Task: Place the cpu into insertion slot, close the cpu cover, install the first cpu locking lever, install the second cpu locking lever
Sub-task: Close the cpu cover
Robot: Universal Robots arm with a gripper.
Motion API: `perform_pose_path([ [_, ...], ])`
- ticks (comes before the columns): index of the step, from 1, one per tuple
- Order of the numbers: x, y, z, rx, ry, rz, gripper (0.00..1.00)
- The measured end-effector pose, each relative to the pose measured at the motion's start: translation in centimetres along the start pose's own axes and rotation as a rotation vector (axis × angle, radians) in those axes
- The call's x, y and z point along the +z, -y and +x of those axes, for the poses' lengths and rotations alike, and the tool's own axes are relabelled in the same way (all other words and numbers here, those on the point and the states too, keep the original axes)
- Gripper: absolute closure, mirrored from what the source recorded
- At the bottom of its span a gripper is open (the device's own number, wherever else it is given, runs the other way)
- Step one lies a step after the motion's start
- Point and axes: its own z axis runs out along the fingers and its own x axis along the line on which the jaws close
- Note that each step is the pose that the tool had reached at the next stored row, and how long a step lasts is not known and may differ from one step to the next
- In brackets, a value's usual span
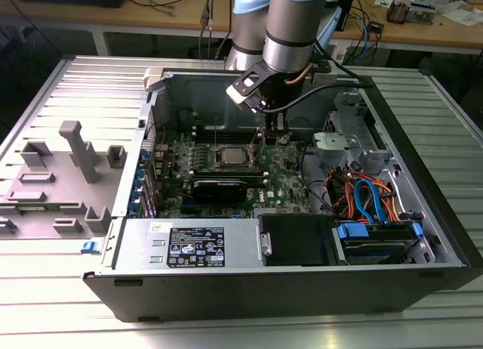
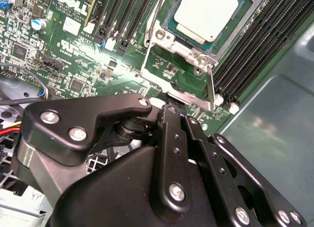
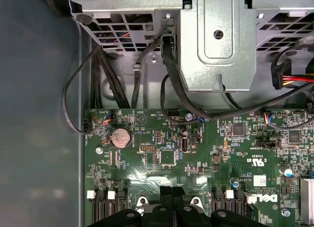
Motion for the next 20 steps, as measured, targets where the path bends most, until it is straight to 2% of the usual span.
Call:
perform_pose_path([
  [20,0.03,0.48,0.00,0.000,0.0000,0.0003,0.89],
])
